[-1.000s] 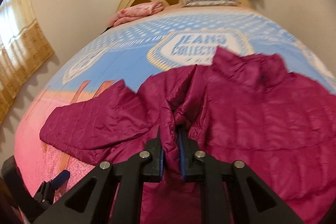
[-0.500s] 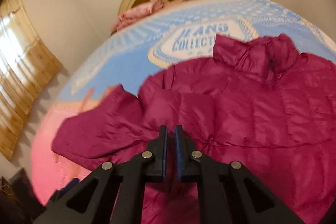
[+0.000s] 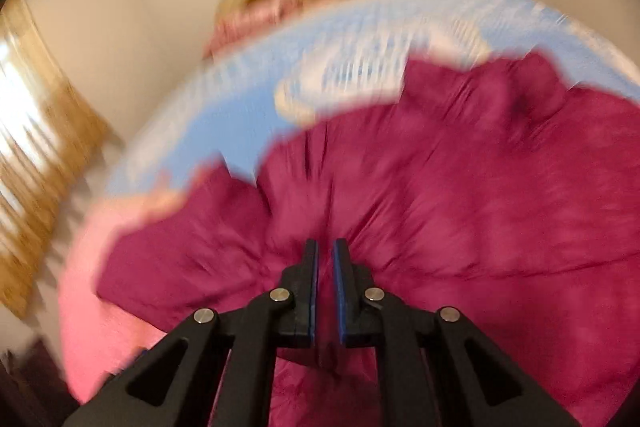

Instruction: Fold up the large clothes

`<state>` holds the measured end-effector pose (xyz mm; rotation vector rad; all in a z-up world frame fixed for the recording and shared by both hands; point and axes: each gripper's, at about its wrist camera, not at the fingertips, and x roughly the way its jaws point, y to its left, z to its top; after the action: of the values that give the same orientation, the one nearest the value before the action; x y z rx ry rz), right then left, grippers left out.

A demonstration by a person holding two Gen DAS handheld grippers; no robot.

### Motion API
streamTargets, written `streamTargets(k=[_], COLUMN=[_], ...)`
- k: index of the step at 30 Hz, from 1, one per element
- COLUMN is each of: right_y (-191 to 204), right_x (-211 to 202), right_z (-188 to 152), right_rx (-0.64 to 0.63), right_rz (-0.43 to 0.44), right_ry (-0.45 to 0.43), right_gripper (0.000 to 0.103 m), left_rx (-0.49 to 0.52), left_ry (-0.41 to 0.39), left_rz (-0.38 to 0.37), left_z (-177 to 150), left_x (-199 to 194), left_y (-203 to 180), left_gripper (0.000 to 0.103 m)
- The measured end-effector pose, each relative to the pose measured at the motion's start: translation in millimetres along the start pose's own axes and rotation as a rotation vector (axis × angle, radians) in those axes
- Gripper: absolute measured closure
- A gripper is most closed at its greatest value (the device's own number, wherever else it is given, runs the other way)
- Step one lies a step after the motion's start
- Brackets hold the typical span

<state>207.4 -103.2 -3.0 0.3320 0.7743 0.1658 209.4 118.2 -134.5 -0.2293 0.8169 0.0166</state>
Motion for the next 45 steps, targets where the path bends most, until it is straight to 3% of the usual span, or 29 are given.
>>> streamTargets(k=[4, 7, 9, 12, 17, 20, 22, 25, 29, 30, 32, 34, 36, 37, 38, 41, 43, 45], right_y=[-53.6, -108.4, -141.3, -178.3, -179.6, -175.3, -170.6, -172.3, -172.4, -173.0, -175.0, -176.1, -176.0, -175.6, -175.4, -176.1, -176.9, -179.1], right_x=[-49.4, -75.4, -81.7, -79.9, -72.7, -72.2, -74.2, -72.3, -73.1, -73.6, -73.7, -74.1, -73.8, -73.6, -73.5, -73.8, -74.3, -75.4], right_z=[5.2, -11.0, -21.8, -38.7, -43.9, -42.6, -48.0, -47.7, -47.5, -48.0, -48.4, -48.7, -48.7, -48.7, -48.7, -48.8, -48.9, -49.1], right_rx=[0.017, 0.041, 0.113, 0.193, 0.165, 0.152, 0.156, 0.157, 0.15, 0.152, 0.163, 0.168, 0.166, 0.164, 0.162, 0.165, 0.174, 0.186], right_rz=[-0.19, -0.373, -0.433, -0.425, -0.421, -0.431, -0.426, -0.424, -0.431, -0.428, -0.415, -0.409, -0.412, -0.416, -0.419, -0.414, -0.404, -0.388], right_ry=[-0.045, -0.05, -0.027, -0.013, -0.038, -0.047, -0.051, -0.051, -0.052, -0.052, -0.054, -0.055, -0.055, -0.054, -0.054, -0.056, -0.059, -0.063], right_gripper=[0.096, 0.096, 0.096, 0.096, 0.096, 0.096, 0.096, 0.096, 0.095, 0.095, 0.095, 0.095, 0.095, 0.095, 0.095, 0.095, 0.095, 0.095], left_rx=[0.009, 0.012, 0.016, 0.012, 0.03, 0.079, 0.017, -0.185, -0.407, -0.445, -0.5, -0.523, -0.5, -0.497, -0.504, -0.532, -0.547, -0.533], left_ry=[0.005, 0.007, 0.009, 0.008, 0.022, 0.037, -0.041, -0.128, -0.069, -0.047, -0.003, 0.02, -0.046, -0.051, -0.042, -0.059, -0.053, -0.053], left_rz=[0.01, 0.015, 0.02, 0.012, 0.011, 0.07, 0.108, 0.155, 0.232, 0.234, 0.188, 0.175, 0.175, 0.162, 0.133, 0.112, 0.057, 0.066], left_z=[0.5, 1.0, 1.2, 1.4, 2.4, 7.2, 17.6, 44.8, 72.8, 76.6, 81.5, 84.1, 85.9, 85.1, 85.0, 80.9, 81.0, 83.1], left_x=[1.8, 2.9, 3.9, 4.1, 1.4, -11.2, -32.4, -52.1, -27.2, -18.0, 1.9, 16.0, 16.2, 18.4, 23.2, 29.0, 30.4, 24.4], left_y=[-0.8, -2.1, -2.9, -1.9, -2.0, 4.1, 23.9, 79.4, 150.0, 162.8, 180.9, 187.6, 183.3, 180.5, 180.0, 184.2, 186.4, 184.9], left_gripper=[0.0, 0.0, 0.0, 0.0, 0.0, 0.0, 0.0, 0.0, 0.001, 0.003, 0.02, 0.022, 0.023, 0.029, 0.052, 0.085, 0.091, 0.093])
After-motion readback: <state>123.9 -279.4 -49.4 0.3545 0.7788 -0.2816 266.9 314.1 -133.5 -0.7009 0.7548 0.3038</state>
